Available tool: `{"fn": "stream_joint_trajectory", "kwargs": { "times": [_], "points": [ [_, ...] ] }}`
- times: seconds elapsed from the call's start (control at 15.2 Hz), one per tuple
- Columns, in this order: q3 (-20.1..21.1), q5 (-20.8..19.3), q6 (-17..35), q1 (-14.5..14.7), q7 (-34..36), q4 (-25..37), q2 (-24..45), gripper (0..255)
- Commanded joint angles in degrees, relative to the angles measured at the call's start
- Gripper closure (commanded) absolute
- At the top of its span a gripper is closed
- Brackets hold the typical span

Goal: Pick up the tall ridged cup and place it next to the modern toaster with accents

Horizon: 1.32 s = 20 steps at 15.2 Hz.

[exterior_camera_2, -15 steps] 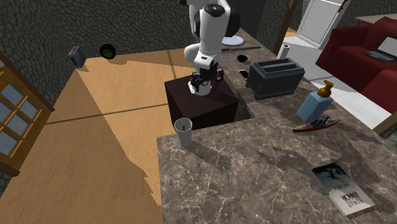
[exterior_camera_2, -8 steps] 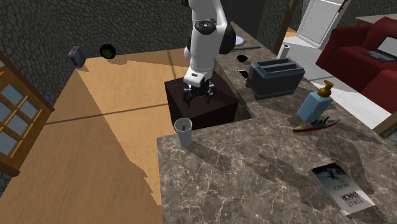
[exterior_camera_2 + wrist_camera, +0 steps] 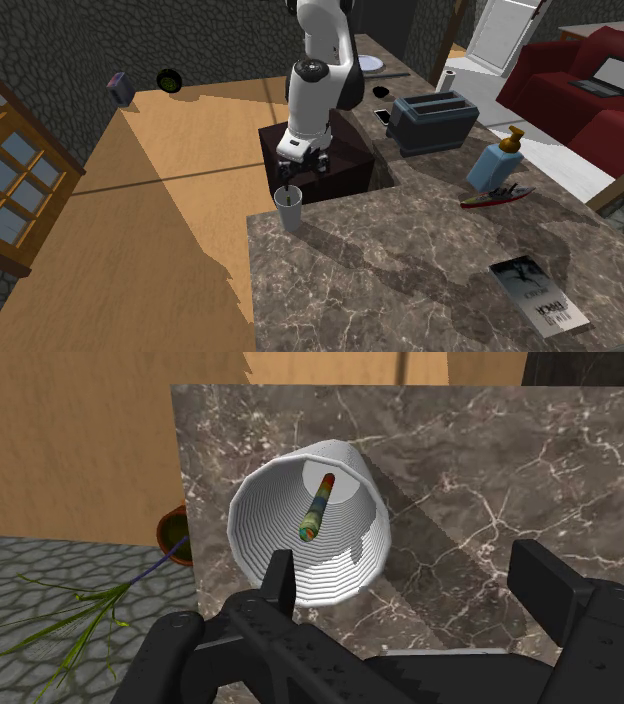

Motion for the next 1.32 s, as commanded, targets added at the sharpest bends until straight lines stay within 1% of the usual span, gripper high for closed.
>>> {"fn": "stream_joint_trajectory", "kwargs": {
  "times": [0.0, 0.2, 0.73, 0.79, 1.25],
  "points": [
    [-0.1, 0.3, 1.5, -0.2, -0.3, -0.6, 0.8, 0],
    [-0.2, 0.6, 3.4, -0.3, -0.5, -1.7, 1.6, 0],
    [-0.2, 0.6, 3.3, -0.3, -0.5, -1.7, 1.6, 0],
    [-0.2, 0.6, 3.3, -0.3, -0.5, -1.7, 1.6, 255],
    [-0.2, 0.6, 3.3, -0.3, -0.5, -1.7, 1.6, 255]
  ]
}}
